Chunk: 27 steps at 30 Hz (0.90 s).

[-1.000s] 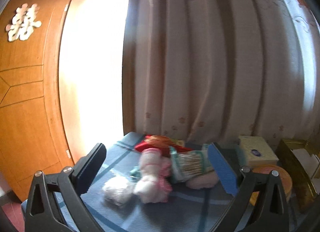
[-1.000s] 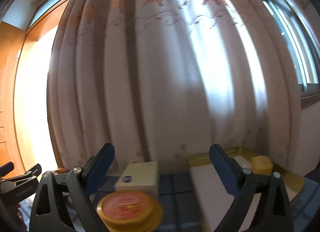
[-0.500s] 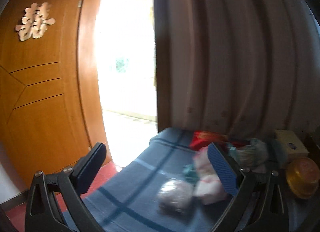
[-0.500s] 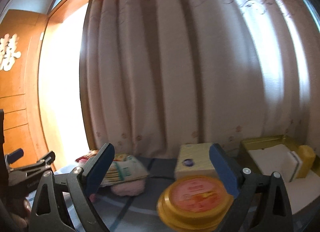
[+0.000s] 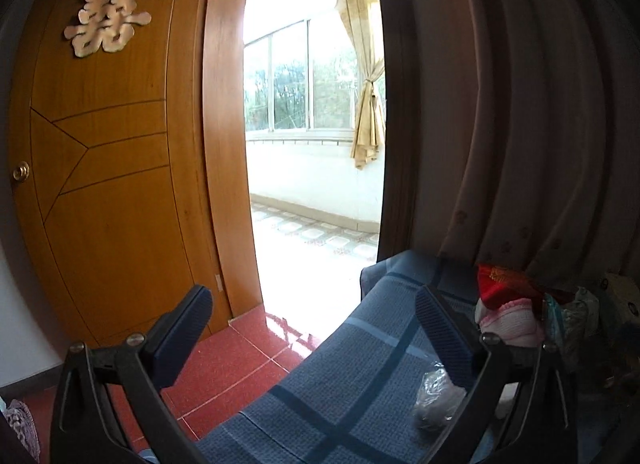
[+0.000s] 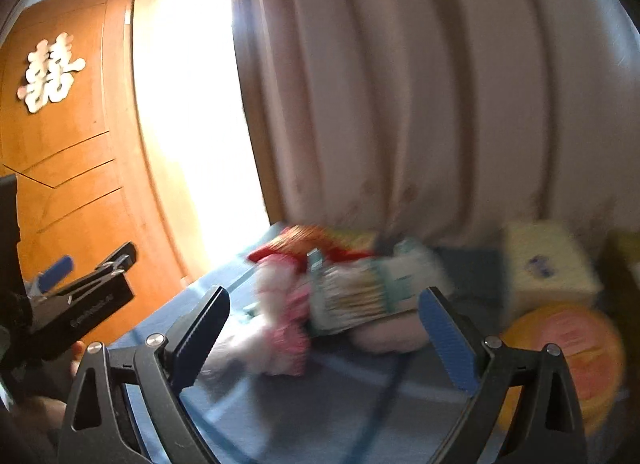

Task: Organize soft objects
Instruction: 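Grasp the pink-and-white knitted sock bundle with the right tool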

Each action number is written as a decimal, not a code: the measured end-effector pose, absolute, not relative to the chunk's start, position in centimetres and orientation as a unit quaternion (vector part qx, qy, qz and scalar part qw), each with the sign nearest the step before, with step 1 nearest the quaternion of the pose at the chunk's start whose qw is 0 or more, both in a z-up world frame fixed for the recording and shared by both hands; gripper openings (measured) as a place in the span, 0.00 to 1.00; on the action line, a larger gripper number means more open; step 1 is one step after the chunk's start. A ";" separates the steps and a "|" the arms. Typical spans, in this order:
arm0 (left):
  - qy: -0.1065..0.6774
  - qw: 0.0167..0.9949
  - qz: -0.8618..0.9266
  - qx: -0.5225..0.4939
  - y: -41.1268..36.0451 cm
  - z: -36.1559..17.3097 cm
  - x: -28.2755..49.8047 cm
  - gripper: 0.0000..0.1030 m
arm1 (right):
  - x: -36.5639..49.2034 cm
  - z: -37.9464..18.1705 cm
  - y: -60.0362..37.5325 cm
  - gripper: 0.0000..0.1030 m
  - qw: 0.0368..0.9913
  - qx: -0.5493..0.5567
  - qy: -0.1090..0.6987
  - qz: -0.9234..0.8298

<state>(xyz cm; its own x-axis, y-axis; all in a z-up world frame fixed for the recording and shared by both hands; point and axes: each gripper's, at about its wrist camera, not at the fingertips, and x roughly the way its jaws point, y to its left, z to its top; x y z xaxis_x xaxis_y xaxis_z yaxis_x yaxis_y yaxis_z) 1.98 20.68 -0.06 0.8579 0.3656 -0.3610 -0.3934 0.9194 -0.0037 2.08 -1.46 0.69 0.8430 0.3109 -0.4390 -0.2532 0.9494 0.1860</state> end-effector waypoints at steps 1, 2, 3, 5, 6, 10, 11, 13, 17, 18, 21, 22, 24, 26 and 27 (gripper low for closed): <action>0.181 0.963 0.196 -0.039 20.6 0.0 2.0 0.99 | 2.8 0.2 -1.1 0.87 0.949 0.075 0.258 0.162; 0.182 0.963 0.195 -0.038 20.7 0.0 2.0 0.99 | 3.6 -0.4 -0.7 0.76 0.937 0.092 0.284 0.180; 0.184 0.963 0.194 -0.038 20.8 0.0 2.1 0.99 | 4.5 -1.0 -0.4 0.70 0.928 0.103 0.306 0.188; 0.186 0.964 0.189 -0.038 20.8 -0.1 2.2 0.99 | 6.1 -2.2 0.2 0.64 0.908 0.125 0.349 0.194; 0.186 0.964 0.187 -0.039 20.8 -0.1 2.2 0.99 | 6.7 -2.5 0.2 0.64 0.902 0.137 0.359 0.196; 0.192 0.963 0.183 -0.048 21.3 -0.1 2.3 0.99 | 8.7 -3.8 1.2 0.64 0.882 0.158 0.392 0.208; 0.193 0.963 0.183 -0.049 21.4 -0.1 2.4 0.99 | 9.0 -4.1 1.5 0.64 0.878 0.159 0.400 0.209; 0.194 0.963 0.182 -0.047 21.3 -0.2 2.4 0.99 | 9.7 -4.6 1.8 0.64 0.872 0.165 0.413 0.206; 0.199 0.963 0.178 -0.041 21.1 -0.2 2.6 0.99 | 9.6 -4.8 2.5 0.42 0.869 0.156 0.419 0.214; 0.200 0.963 0.177 -0.041 21.1 -0.2 2.6 0.99 | 9.8 -5.0 2.6 0.39 0.864 0.153 0.426 0.220; 0.204 0.962 0.175 -0.042 21.2 -0.2 2.7 0.99 | 9.1 -4.7 1.9 0.37 0.861 0.157 0.423 0.234; 0.203 0.963 0.174 -0.042 21.2 -0.2 2.6 0.99 | 8.7 -4.7 1.7 0.37 0.859 0.158 0.422 0.242; 0.203 0.963 0.171 -0.041 21.1 -0.2 2.6 0.99 | 7.8 -4.4 1.2 0.36 0.860 0.156 0.411 0.259; 0.205 0.964 0.164 -0.038 21.0 -0.1 2.5 0.99 | 6.3 -3.6 0.6 0.36 0.866 0.144 0.393 0.274; 0.206 0.965 0.158 -0.034 20.9 -0.1 2.5 0.99 | 5.5 -3.1 0.2 0.36 0.869 0.138 0.379 0.286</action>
<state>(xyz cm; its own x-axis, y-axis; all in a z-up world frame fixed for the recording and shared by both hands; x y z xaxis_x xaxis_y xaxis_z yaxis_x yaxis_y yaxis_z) 2.47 20.88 -0.11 0.8649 0.2906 -0.4092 -0.3186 0.9479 -0.0004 5.46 0.19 -3.12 0.5491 0.6022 -0.5796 -0.3933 0.7981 0.4565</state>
